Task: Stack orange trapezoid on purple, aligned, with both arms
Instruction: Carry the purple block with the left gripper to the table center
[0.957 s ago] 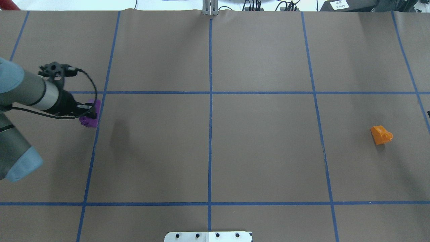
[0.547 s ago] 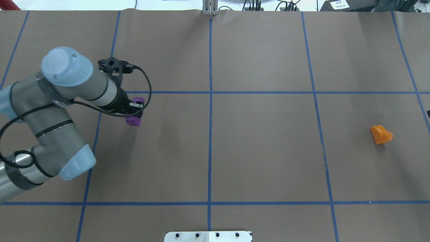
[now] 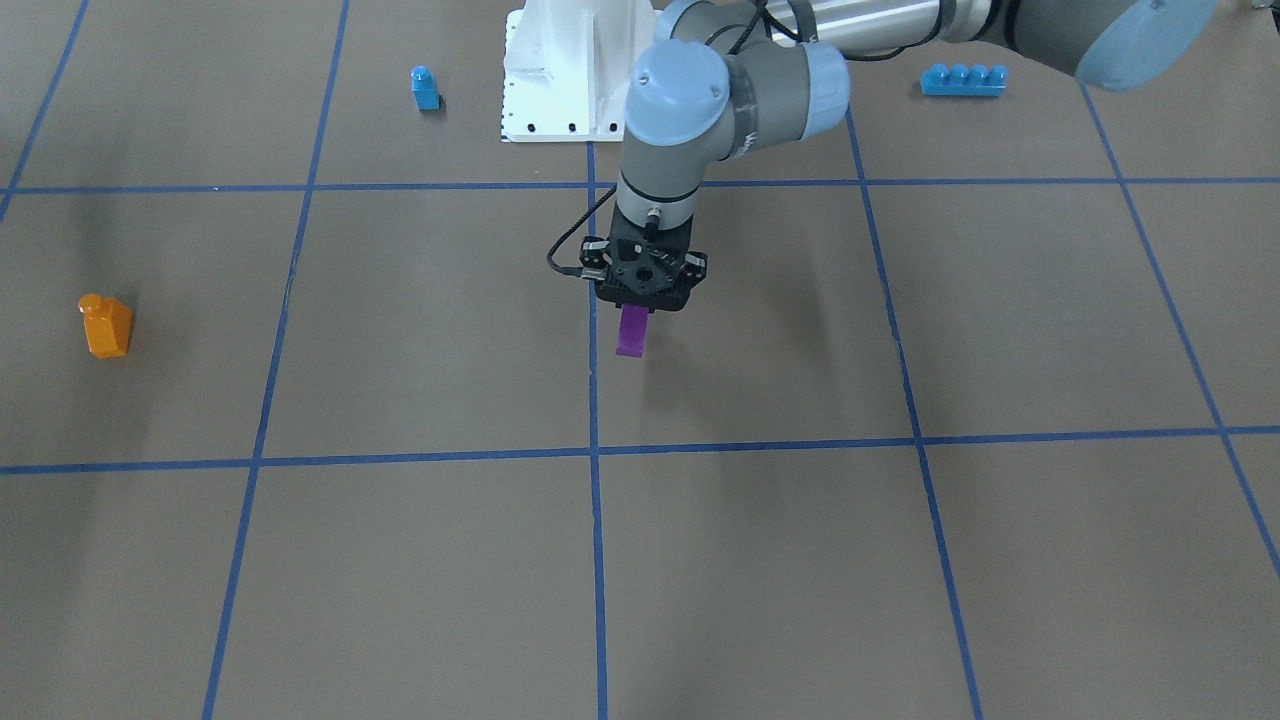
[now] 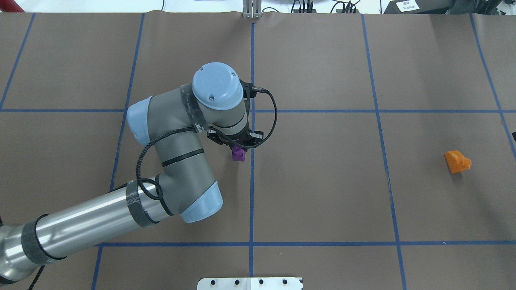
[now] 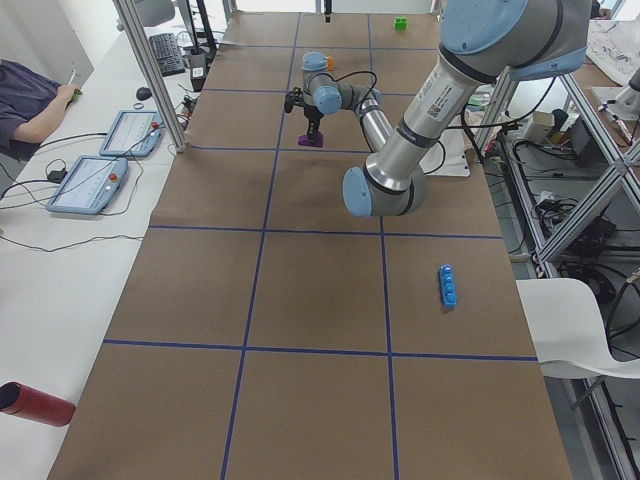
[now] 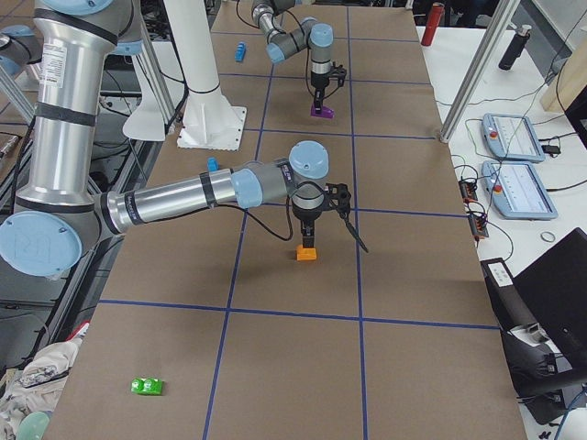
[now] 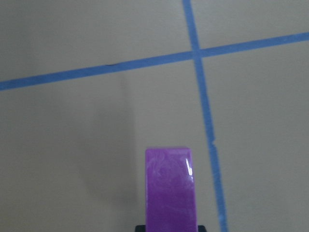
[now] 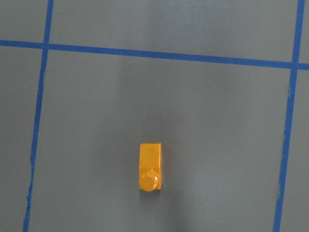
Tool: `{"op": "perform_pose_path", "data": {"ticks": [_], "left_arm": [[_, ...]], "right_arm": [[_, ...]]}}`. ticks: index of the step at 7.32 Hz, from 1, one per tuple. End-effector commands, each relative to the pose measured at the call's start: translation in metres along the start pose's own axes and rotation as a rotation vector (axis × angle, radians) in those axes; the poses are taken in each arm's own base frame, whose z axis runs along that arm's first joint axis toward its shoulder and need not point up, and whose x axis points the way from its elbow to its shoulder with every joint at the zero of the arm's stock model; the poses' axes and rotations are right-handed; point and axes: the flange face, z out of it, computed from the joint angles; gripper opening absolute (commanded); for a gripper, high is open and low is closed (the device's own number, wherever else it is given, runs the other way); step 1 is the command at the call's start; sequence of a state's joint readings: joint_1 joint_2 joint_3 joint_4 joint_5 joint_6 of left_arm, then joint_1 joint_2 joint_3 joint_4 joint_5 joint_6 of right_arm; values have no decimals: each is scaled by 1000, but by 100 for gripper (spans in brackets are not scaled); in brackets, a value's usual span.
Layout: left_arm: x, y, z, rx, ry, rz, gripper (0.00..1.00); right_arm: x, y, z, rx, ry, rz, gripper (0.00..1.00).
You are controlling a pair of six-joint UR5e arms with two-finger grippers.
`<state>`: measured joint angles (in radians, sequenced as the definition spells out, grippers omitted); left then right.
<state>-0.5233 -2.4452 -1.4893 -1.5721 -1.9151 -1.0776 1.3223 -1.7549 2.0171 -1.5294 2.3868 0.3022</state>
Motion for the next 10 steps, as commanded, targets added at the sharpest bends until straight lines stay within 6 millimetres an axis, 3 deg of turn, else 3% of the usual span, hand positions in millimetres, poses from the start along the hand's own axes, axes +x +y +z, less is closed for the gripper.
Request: {"op": "perform_pose_path", "data": {"ticks": [1,2,3,5,6,8,9,10], "left_arm": [[24,9,34,-3,-42,-21,0],[25,8,48,-7,-46,-38,0],[25,7,53,-12,-52,-39,9],[26,7,55,-14,-54,-36,17],[26,7,55,-14,-54,-35,27],[24,8,62,-22,-66,-28,65],[25,9,62,-22,-65,-26,95],[24,8,60,-23,-65,-29,100]], "right_arm": [[0,0,0,1,1,0,100],[0,0,0,1,1,0,100],[0,0,0,1,1,1,100],[0,0,-1,2,1,0,100],[0,0,-1,2,1,0,100],[0,0,0,1,3,1,100],[0,0,0,1,4,1,100],[0,0,0,1,4,1,100]]}}
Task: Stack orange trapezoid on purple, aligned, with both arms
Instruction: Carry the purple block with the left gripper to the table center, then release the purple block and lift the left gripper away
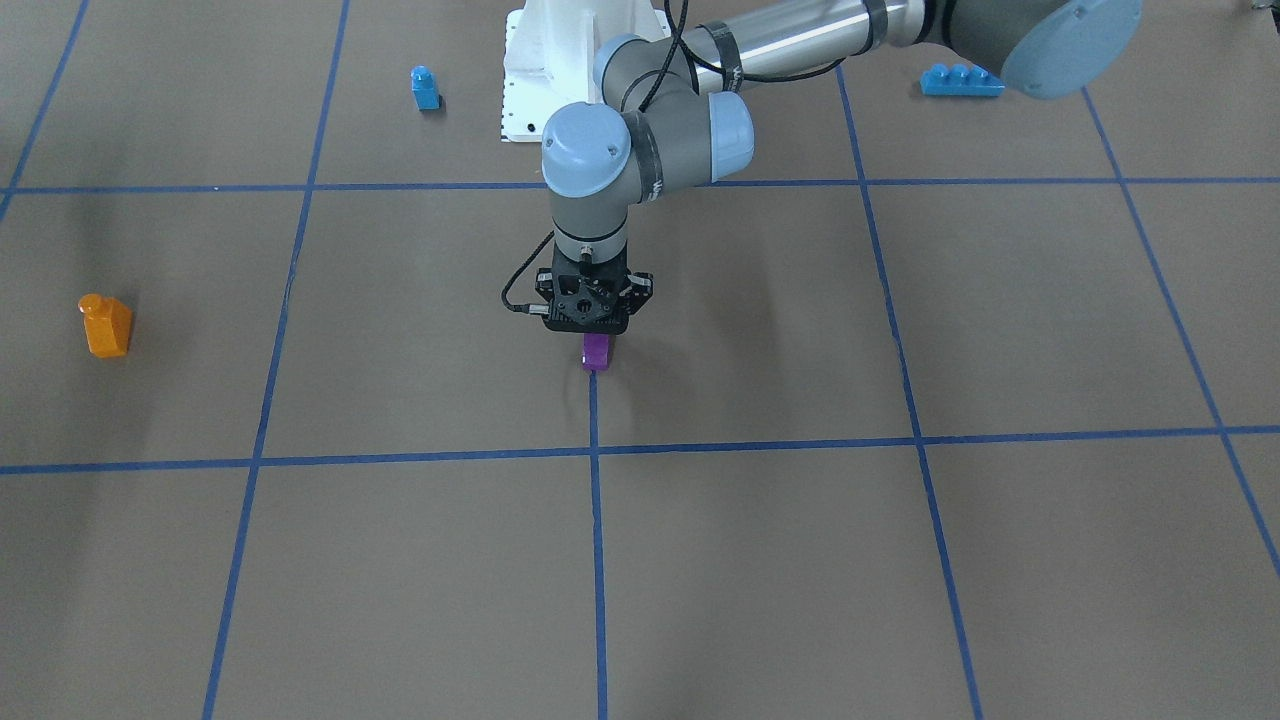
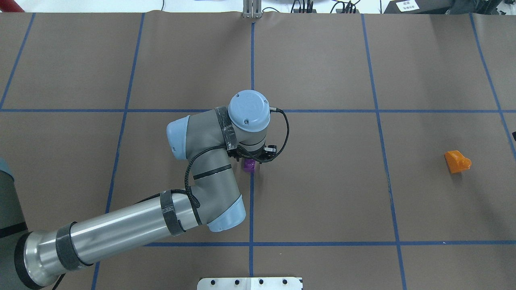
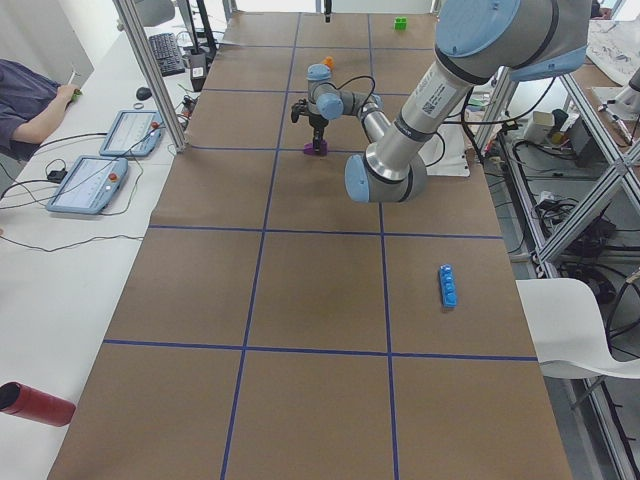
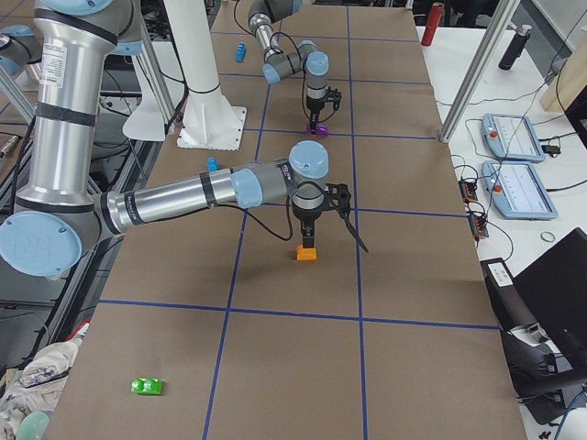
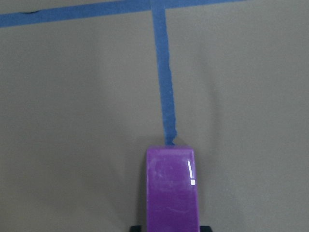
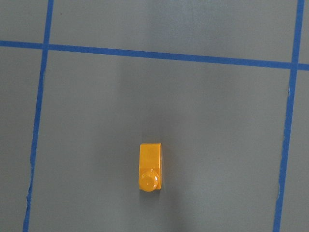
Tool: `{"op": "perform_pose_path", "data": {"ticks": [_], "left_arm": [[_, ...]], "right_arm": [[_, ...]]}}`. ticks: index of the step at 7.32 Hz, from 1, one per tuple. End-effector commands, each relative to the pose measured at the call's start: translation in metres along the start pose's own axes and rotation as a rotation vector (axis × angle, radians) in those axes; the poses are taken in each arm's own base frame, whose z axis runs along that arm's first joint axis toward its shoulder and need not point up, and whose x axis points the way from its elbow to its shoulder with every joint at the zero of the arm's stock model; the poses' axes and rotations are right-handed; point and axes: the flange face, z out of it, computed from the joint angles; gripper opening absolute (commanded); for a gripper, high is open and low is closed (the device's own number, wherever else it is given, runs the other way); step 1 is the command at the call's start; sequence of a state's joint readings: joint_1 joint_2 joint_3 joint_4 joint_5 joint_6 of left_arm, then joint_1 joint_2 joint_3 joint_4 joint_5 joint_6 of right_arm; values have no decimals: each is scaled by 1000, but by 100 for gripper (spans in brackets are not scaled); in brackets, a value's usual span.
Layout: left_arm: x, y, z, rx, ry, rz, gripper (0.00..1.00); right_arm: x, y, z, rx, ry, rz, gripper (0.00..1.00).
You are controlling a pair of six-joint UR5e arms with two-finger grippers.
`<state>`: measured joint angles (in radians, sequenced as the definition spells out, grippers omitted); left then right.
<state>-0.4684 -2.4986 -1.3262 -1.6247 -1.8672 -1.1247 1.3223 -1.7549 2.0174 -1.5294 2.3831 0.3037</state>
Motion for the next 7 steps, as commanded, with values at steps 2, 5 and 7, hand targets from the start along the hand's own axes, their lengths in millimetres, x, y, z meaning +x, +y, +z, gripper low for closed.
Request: {"op": "perform_pose_path", "data": {"ticks": [2,5,7], "left_arm": [[-13,-11,-46,34,42,14,99],[-156,18,-124,-15,-13,169,99],[-291,23,-164,-19,-65,353,99]], "right_arm": [[0,1,2,-5,1,4,100],[-21,0,26,-14,39,-48,100],[-41,1,57,-23,61,-1,100]]}}
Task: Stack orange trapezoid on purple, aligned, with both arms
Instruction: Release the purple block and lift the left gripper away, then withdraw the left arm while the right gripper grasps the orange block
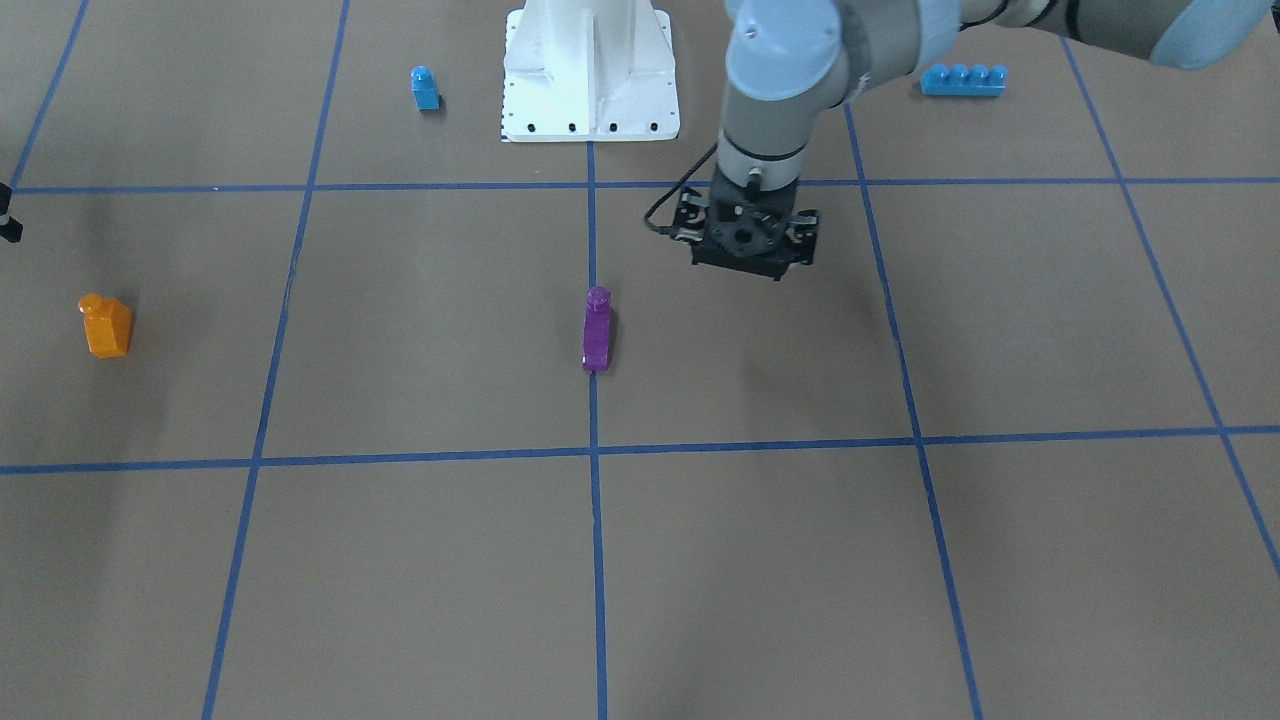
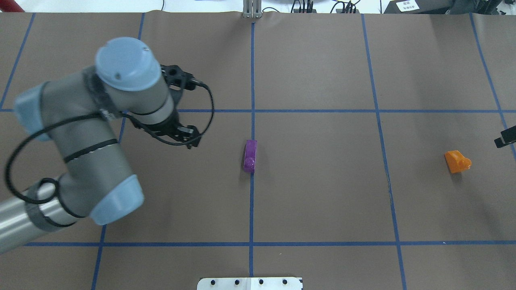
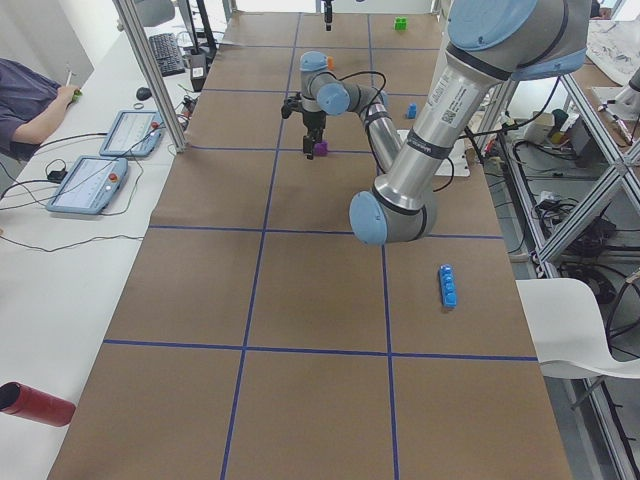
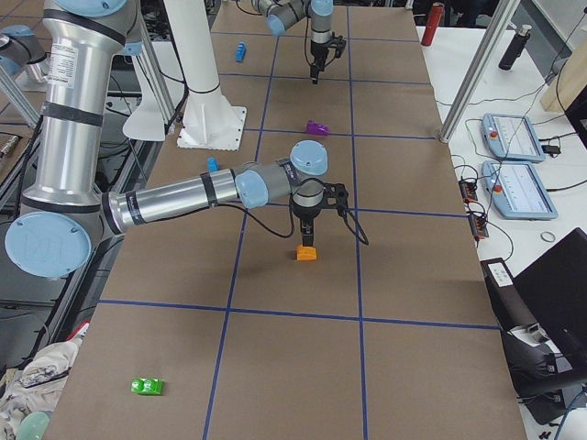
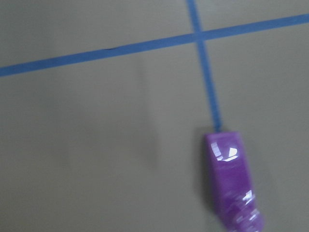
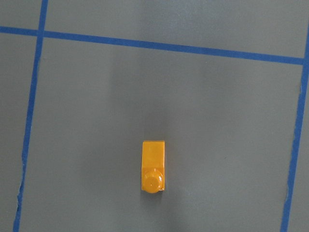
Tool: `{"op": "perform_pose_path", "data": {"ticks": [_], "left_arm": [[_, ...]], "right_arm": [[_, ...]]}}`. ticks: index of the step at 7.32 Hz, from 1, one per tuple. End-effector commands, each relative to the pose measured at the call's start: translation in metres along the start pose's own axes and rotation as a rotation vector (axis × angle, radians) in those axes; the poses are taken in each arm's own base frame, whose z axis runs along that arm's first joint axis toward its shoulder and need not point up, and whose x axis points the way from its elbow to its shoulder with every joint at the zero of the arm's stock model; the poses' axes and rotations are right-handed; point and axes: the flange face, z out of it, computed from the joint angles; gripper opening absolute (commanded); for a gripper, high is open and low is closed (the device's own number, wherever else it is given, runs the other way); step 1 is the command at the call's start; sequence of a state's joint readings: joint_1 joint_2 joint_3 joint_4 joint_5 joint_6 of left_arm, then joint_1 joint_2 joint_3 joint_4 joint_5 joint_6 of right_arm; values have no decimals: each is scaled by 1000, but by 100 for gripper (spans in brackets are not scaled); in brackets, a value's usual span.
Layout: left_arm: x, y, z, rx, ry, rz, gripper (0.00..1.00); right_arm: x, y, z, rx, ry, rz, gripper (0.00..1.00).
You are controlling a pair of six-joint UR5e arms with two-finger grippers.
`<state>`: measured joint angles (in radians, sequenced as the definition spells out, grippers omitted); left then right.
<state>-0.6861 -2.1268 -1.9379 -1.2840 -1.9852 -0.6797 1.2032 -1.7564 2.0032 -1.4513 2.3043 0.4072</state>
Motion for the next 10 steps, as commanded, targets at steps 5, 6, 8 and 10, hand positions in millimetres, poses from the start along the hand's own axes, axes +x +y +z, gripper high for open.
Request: {"op": "perform_pose_path", "data": {"ticks": [5,6,8,10], "left_arm": [[-159,35,-26,-70,40,261,99],[-159,35,-25,-73,39,260,99],[-156,35,-23,-75,41,230,99],[-154,34,-24,-65,45,213,100]], "right_arm": [[-5,6,126,75,31,36,100],[-11,9,133,75,40,23,100],[-14,11,138,71,47,20,93],[-20,13,142,60,42,41,54]]}}
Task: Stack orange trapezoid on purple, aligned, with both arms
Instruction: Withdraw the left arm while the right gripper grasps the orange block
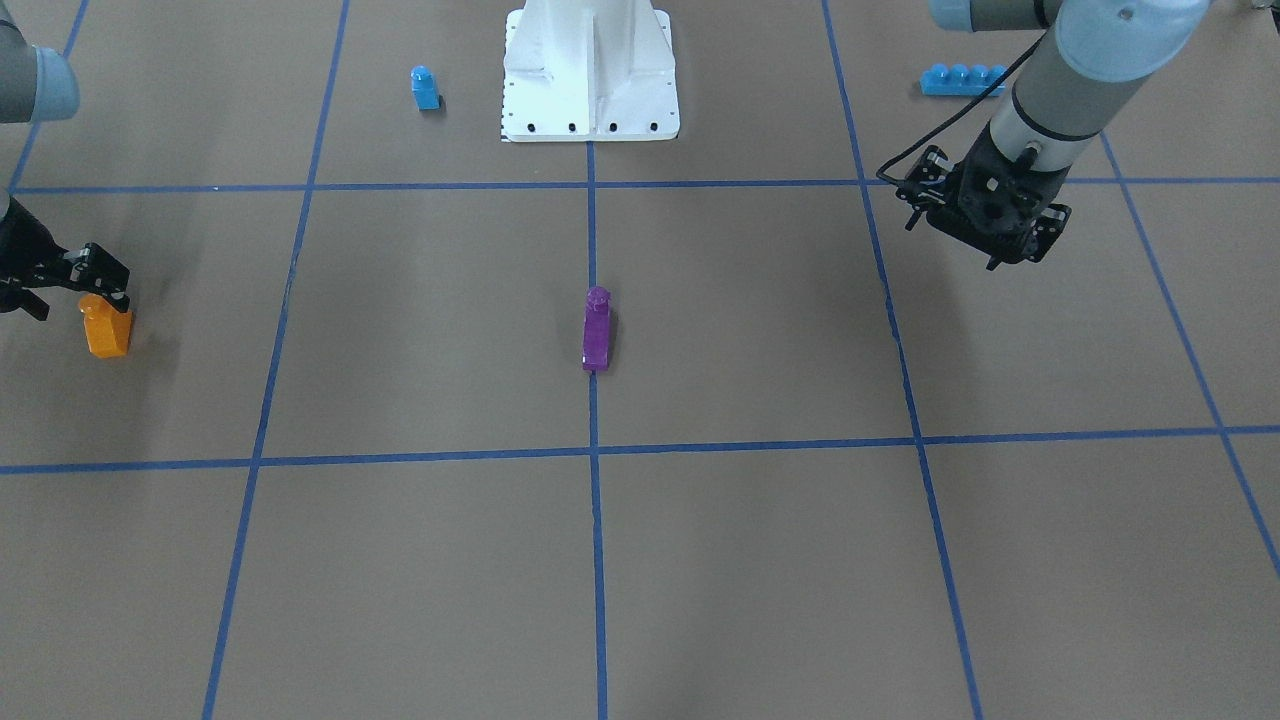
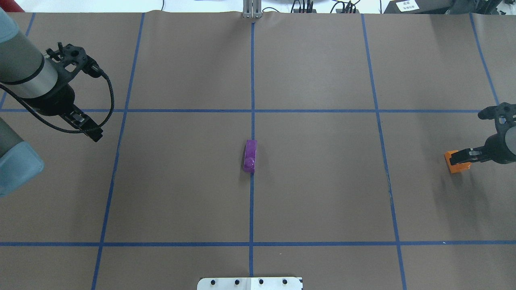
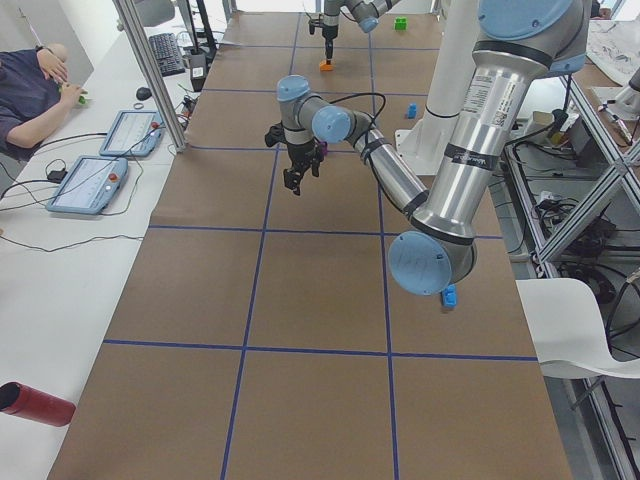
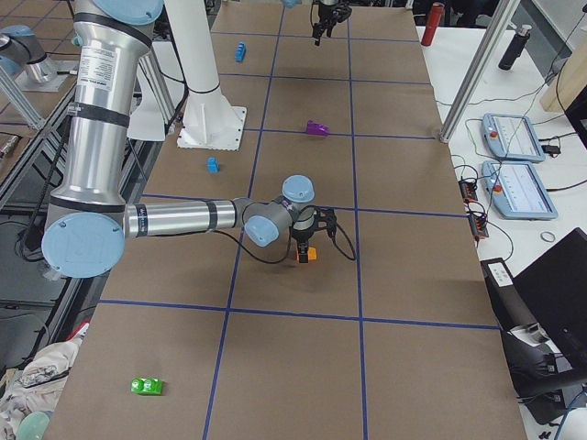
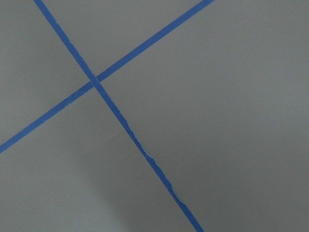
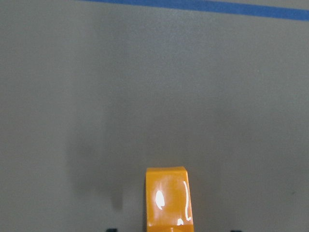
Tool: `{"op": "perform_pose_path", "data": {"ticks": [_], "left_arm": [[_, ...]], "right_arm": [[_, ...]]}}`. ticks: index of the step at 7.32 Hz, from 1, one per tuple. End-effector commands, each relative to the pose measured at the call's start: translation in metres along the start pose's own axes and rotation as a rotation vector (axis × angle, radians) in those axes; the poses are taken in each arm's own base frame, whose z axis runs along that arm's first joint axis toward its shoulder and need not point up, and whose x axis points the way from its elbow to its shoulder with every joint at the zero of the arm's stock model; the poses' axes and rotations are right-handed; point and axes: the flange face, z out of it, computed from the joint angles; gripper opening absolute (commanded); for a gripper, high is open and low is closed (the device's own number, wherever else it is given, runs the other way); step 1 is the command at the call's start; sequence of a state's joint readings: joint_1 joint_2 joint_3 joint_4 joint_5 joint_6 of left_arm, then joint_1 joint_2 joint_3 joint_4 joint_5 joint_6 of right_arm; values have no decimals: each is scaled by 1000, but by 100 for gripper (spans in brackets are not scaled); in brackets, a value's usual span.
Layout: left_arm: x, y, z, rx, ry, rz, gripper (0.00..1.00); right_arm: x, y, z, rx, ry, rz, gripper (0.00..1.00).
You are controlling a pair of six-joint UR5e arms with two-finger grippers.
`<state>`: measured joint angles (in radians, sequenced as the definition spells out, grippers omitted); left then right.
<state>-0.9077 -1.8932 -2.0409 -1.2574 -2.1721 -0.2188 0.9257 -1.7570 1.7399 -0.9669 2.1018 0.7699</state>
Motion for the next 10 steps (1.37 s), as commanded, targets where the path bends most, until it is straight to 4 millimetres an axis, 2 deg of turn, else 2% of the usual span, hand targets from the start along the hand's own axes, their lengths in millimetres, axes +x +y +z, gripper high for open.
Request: {"op": "perform_pose_path", "data": {"ticks": [1,3,4,5,6,7,8,9,10], "left_arm": [[0,-1,2,3,1,-10,99],[0,-1,2,4,1,-9,99],[0,-1,2,4,1,-9,99],[0,-1,2,4,3,-9,99],[0,0,2,2,3,-16,100],[-12,13,9,-17,-7,-96,100],[-33,28,15,-38,-24,-137,100],[-77,42,-1,-18,-52,-189,100],[-121,61,-19,-1,-78,-152,100]], "right_arm": [[-5,3,4,-10,-2,2,37],[-7,5,7,-17,-1,-4,37],[-7,5,7,-18,0,-3,31],[-12,4,2,-11,-12,-10,9],[-25,1,-11,9,-35,-25,0],[-42,0,-27,19,-64,-38,0],[-54,-1,-37,16,-93,22,0],[-81,-19,-48,32,-118,101,0],[-107,-32,-58,27,-124,125,0]]}}
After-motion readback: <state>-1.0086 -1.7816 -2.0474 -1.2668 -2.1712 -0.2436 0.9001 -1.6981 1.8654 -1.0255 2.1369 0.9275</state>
